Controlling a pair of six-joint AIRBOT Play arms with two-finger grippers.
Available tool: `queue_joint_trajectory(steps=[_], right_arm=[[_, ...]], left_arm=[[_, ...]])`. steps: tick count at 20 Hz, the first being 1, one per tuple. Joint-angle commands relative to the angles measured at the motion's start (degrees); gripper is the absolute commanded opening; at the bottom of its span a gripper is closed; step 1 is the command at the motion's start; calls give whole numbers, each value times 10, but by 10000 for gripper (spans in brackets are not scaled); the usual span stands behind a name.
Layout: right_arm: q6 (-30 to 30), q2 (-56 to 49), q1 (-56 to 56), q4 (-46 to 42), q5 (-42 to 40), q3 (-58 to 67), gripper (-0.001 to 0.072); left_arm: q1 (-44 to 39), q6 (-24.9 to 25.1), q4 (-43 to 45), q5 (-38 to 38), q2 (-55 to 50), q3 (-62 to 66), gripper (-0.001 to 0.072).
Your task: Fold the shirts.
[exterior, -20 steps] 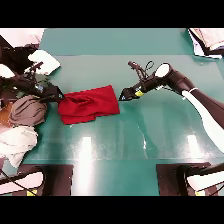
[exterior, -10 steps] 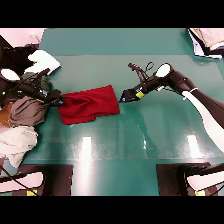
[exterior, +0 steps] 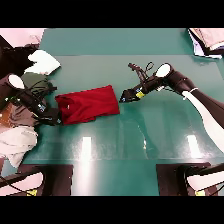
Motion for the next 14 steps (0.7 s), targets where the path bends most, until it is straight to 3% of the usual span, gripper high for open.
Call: queue_joint_trajectory(steps=[1,4,7,14], right_arm=[[0,0,0,0,-1,0,490],[0,0,0,0,3,0,490],[0,0,0,0,1,0,490],[0,0,0,0,3,0,490]], left_arm=[[8,-23,-4,70,11,15,618],[34,-45,-39,152,46,74,618],[44,-47,-13,203,48,88,617],[44,-59,-68,263,-78,75,617]])
